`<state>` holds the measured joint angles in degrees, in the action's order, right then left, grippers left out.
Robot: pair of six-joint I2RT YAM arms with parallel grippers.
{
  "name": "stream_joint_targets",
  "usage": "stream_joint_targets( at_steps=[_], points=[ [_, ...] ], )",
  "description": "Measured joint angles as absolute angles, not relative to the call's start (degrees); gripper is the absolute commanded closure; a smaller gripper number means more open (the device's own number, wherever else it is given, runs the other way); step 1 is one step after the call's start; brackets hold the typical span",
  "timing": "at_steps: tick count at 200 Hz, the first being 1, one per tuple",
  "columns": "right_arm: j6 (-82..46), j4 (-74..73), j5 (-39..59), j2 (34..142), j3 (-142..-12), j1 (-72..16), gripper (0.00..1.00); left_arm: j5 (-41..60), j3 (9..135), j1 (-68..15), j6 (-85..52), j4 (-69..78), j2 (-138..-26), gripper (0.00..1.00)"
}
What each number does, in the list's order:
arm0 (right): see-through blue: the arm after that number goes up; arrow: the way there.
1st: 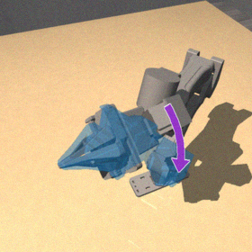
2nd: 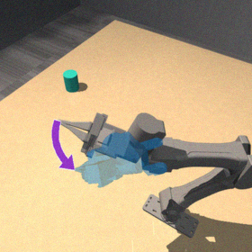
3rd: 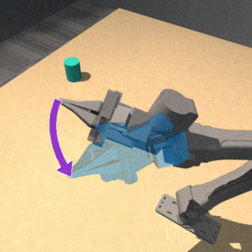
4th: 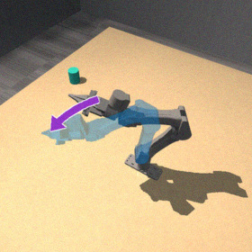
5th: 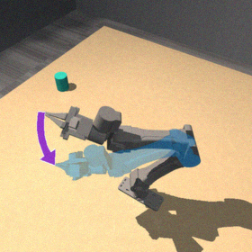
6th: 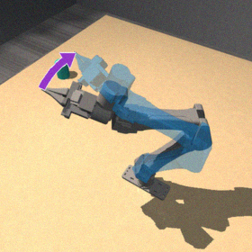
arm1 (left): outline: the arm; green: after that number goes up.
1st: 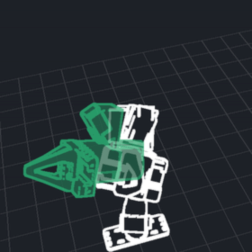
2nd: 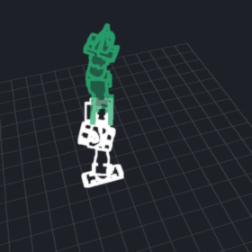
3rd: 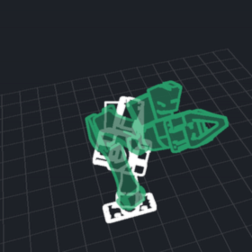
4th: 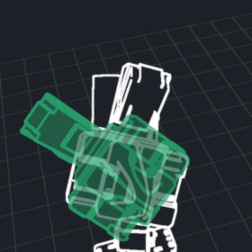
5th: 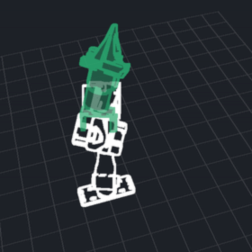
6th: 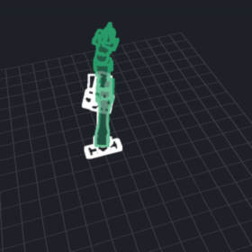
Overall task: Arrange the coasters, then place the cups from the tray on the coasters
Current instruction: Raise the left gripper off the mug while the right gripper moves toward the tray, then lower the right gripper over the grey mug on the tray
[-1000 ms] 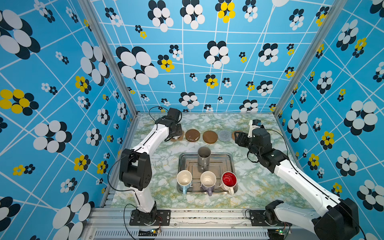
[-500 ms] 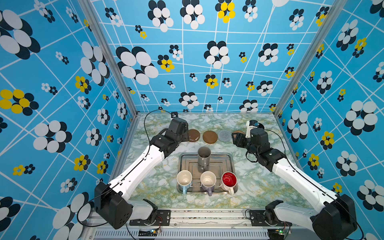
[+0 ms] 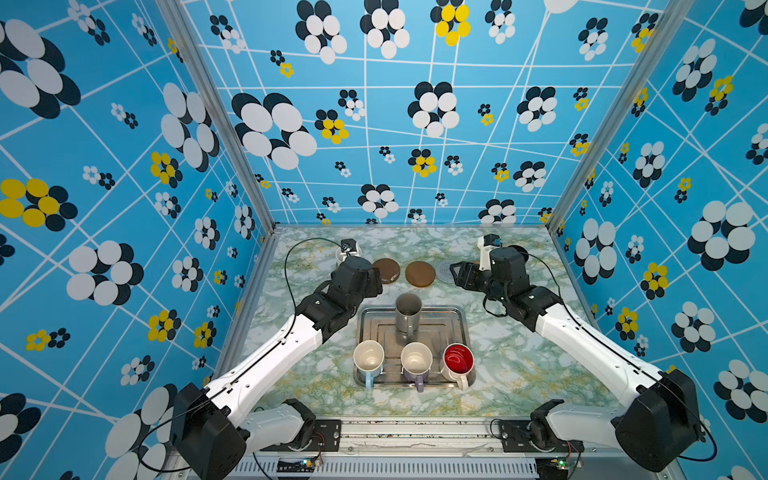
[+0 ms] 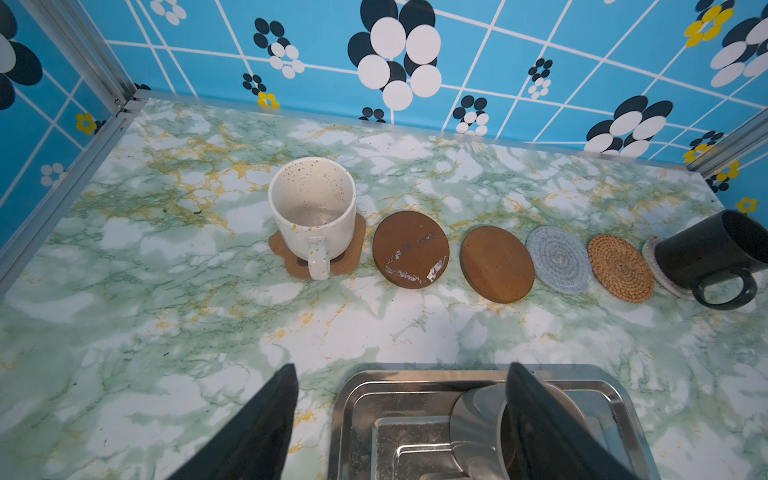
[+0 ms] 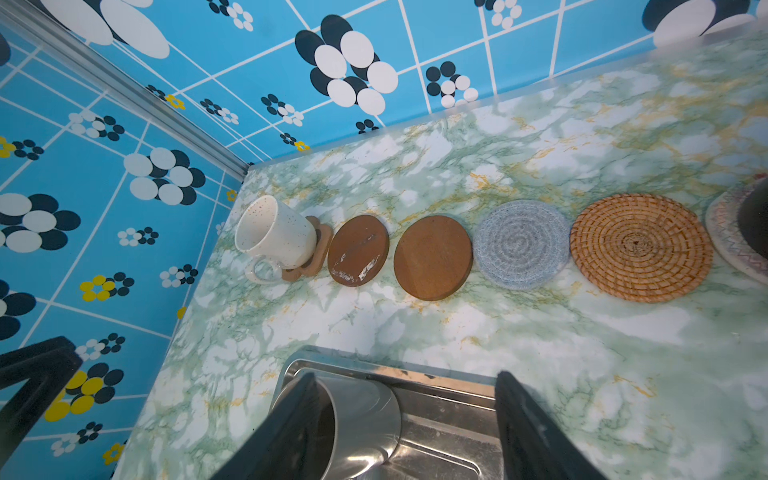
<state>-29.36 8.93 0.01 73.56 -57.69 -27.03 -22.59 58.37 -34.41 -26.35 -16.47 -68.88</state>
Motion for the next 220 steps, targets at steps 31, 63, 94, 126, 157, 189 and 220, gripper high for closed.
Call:
stream_joint_targets(
  at_steps=[31, 63, 94, 126, 157, 189, 220],
  points=[
    [-29.39, 10.09, 1.26, 73.56, -57.76, -27.42, 0.17, -22.57, 57.6, -34.44, -25.93, -14.94, -68.99, 0.2],
    [-29.41, 10.41, 2.17, 73.43, -57.76, -27.97, 0.17, -23.35, 57.43, -34.41, -25.43, -13.91, -70.35, 0.2],
    [-29.45, 11.97, 2.24, 72.36, -57.74, -29.39, 0.21, -24.12, 57.43, -34.44, -25.3, -13.93, -71.35, 0.2],
    [-29.39, 14.09, 1.83, 71.77, -57.74, -33.93, 0.21, -24.49, 57.43, -34.44, -25.3, -13.82, -71.59, 0.2],
    [-29.39, 17.06, 0.16, 72.2, -57.67, -39.29, 0.24, -24.51, 57.43, -34.44, -25.3, -13.74, -71.59, 0.2],
    [-29.39, 19.62, -1.78, 73.52, -57.65, -42.96, 0.27, -24.56, 57.43, -34.44, -25.3, -13.74, -71.57, 0.2],
    [-29.82, 20.93, -3.2, 75.24, -57.58, -45.54, 0.27, -24.91, 57.43, -34.44, -25.32, -13.72, -71.57, 0.2]
  ],
)
